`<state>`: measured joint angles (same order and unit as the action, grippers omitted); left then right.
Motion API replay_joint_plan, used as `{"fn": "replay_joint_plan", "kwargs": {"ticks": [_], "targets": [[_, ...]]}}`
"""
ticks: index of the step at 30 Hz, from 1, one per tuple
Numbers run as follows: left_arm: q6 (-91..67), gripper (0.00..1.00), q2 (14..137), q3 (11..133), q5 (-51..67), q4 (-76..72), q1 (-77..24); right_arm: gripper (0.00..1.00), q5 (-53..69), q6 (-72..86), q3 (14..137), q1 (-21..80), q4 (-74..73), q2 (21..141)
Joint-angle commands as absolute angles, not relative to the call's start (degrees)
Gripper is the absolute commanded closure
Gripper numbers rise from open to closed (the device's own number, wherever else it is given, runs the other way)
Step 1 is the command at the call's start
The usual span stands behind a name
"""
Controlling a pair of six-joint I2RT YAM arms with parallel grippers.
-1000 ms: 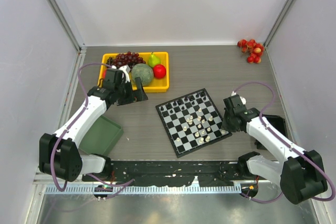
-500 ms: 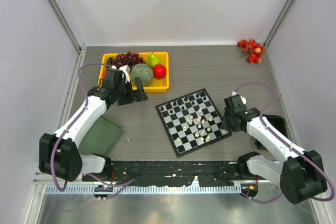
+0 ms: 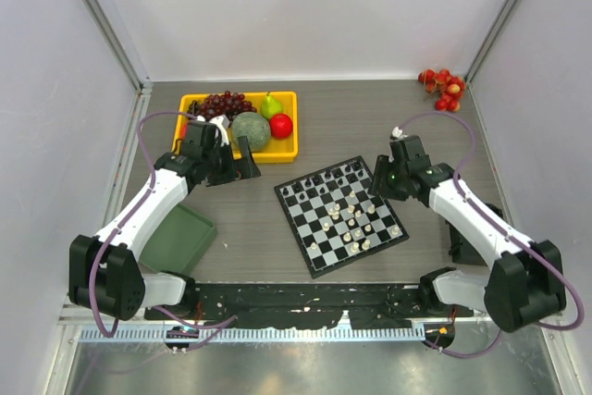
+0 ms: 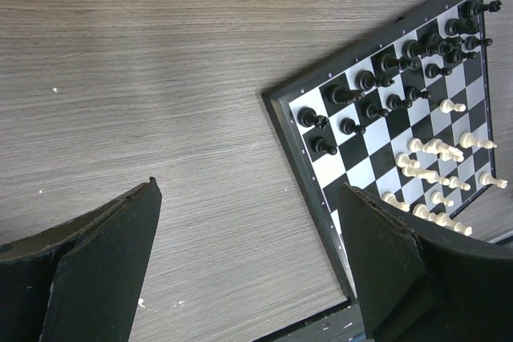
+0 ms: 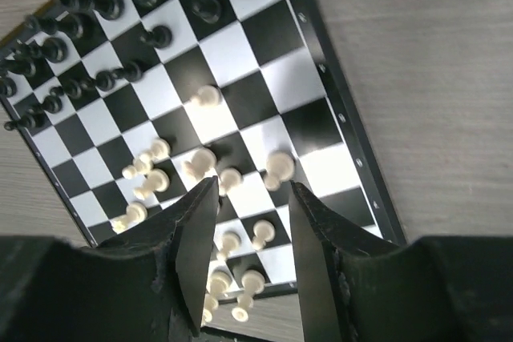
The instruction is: Set up the chess pieces on the board
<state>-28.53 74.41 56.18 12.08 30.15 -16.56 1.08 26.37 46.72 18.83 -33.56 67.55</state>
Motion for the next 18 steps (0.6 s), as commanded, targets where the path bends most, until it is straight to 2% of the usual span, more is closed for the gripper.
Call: {"fn": "replay_joint_plan", "kwargs": {"ticks": [1,8,18], "targets": [[-28.74,0.01,73.83,56.07,12.75,28.39,-16.79,0.53,4.74,24.35,51.94,20.56,-29.62,72.85],[-28.83,0.01,73.3,55.55,12.22,28.74,-16.79,0.53,3.87,23.12,57.3,25.83,-30.23,80.94],[-28.74,0.01,73.92,55.9,12.48,28.57,-16.79,0.53,1.15,22.85,55.99,31.46,-32.08,84.55]]}}
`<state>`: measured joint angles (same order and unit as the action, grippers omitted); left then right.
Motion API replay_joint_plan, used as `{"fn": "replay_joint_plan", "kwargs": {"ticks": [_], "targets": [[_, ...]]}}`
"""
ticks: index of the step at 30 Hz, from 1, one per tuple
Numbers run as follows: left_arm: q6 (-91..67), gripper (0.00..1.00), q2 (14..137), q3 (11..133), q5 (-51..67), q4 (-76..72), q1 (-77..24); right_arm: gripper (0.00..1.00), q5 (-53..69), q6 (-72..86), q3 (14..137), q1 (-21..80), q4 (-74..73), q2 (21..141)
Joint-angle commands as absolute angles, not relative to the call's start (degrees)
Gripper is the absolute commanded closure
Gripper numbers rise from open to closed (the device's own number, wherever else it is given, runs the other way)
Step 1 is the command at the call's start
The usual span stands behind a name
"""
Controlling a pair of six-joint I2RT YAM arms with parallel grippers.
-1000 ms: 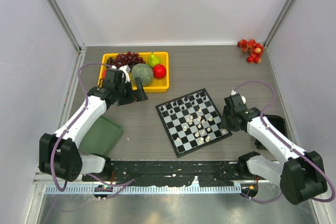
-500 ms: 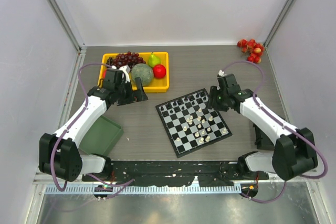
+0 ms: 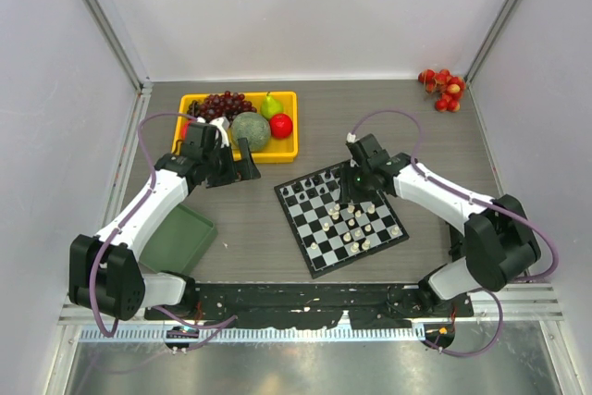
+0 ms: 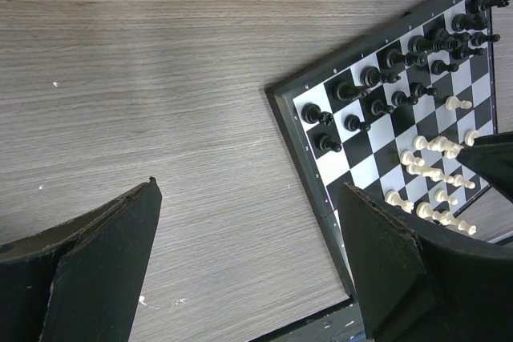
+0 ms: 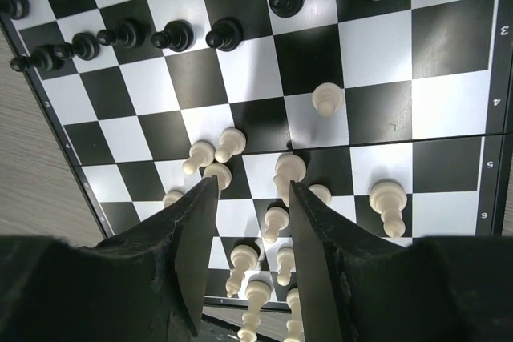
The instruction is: Set up the chess pieces on the board
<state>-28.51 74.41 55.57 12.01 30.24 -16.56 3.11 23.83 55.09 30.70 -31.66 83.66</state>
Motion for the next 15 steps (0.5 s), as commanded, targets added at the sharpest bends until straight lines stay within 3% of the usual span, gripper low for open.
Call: {"fn": "replay_joint_plan", "kwargs": {"ticks": [1,15], "targets": [[-28.57,0.01,74.0,55.9,12.39,28.65,-16.79,0.53,0.88,22.68,55.99,31.46,-32.17,84.99],[-28.65,0.01,73.39,55.28,11.95,28.83,-16.79,0.61,2.29,18.99,58.18,31.99,-34.36,89.12]]}}
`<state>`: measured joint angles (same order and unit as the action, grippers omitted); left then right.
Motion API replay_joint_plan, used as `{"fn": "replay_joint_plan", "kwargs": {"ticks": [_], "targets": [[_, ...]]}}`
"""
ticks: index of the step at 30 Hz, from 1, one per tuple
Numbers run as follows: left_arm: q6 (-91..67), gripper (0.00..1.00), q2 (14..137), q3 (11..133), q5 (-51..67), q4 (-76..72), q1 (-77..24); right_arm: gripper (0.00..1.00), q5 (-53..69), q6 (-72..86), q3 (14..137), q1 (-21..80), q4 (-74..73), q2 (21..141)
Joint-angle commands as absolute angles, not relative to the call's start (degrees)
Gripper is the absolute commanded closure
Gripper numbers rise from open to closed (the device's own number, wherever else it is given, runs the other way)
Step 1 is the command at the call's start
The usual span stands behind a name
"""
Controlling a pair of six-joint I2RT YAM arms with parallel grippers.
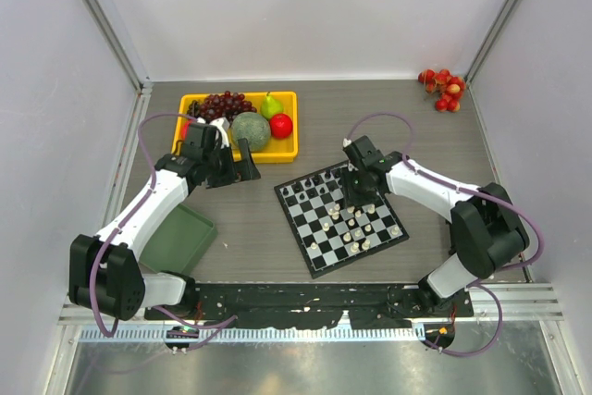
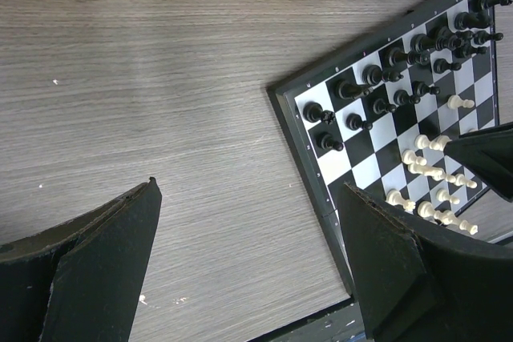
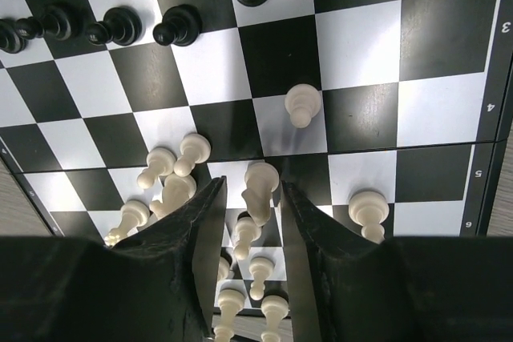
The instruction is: Set up the chess pieces on the board
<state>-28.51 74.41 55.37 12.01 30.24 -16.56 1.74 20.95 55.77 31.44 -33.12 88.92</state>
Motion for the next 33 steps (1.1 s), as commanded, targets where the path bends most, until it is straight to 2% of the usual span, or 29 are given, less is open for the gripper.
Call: {"fn": "replay_joint_plan", "kwargs": {"ticks": [1,4,9,12,24,29,33], "targets": [[-28.57,0.01,73.39,55.54,11.95,28.74,-16.79,0.61,1.94,18.9,58.01,31.99,-34.45,89.12],[-28.74,0.01,73.91,55.63,12.22,28.57,-16.79,0.65,1.23,18.81,57.92,32.17,-34.37,89.12],[-28.65,0.01,74.09,55.81,12.48,28.56,-16.79,0.79,0.62,18.72,58.71,32.17,-34.54,89.3],[-28.65,0.01,74.09,55.81,12.48,28.65,-16.79,0.82,0.35,18.98,59.24,32.17,-34.63,88.42],[-28.47,0.01,71.98,54.67,10.99,28.74,-16.79,0.83,-7.02,22.67,58.63,31.99,-37.88,73.94],[-28.3,0.01,71.98,55.02,11.43,28.48,-16.79,0.83,-8.09,26.09,49.76,31.38,-40.51,64.27],[-29.0,0.01,72.25,55.02,11.78,27.69,-16.79,0.83,-7.21,28.21,43.96,31.2,-42.01,61.53]]}}
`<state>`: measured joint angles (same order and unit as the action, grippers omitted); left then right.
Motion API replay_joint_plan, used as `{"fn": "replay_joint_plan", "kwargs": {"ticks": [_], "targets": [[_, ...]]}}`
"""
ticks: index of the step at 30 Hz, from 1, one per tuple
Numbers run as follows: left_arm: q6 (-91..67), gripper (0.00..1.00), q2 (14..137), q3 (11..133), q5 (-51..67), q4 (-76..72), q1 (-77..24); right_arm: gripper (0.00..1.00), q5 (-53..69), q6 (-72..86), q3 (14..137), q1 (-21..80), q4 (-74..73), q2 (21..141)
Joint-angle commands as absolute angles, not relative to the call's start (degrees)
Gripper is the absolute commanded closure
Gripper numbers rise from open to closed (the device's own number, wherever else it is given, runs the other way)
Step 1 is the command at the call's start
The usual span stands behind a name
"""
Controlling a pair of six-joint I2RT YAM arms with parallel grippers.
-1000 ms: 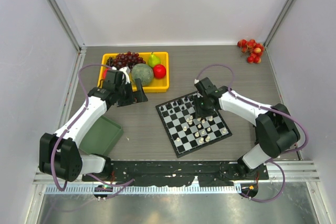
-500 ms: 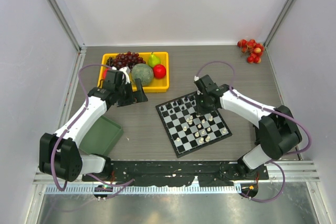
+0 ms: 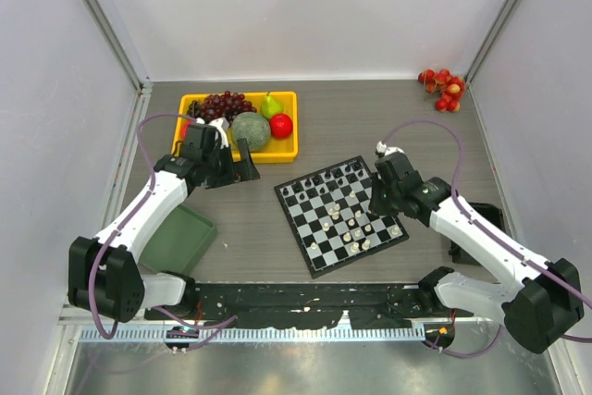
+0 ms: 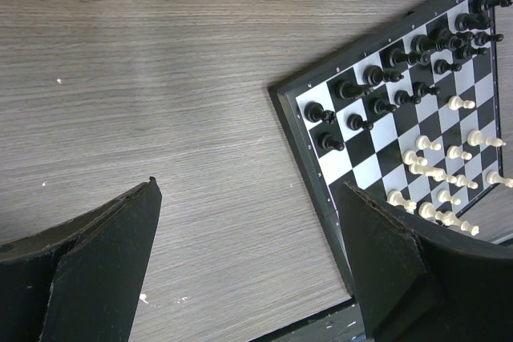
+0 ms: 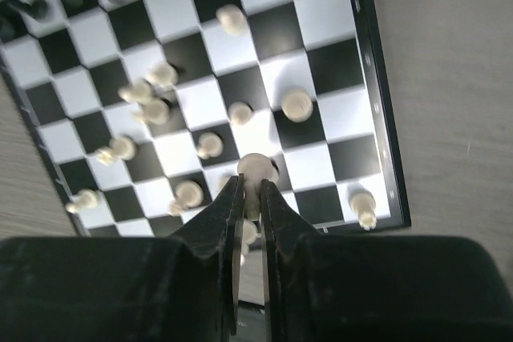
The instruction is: Set up the chess pieces on the board
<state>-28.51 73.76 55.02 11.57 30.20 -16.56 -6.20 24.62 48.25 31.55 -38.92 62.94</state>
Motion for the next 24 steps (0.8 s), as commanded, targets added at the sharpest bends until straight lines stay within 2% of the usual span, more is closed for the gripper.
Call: {"fn": "replay_joint_plan", "kwargs": {"ticks": [1,24], "targets": [[-29.26,0.01,72.25,54.85,11.95,27.51,-16.79,0.83,-6.86,28.47,42.38,31.2,-42.01,61.35],[-28.91,0.01,73.83,55.63,12.13,28.04,-16.79,0.84,-7.91,31.02,36.21,29.88,-42.27,62.31]]}}
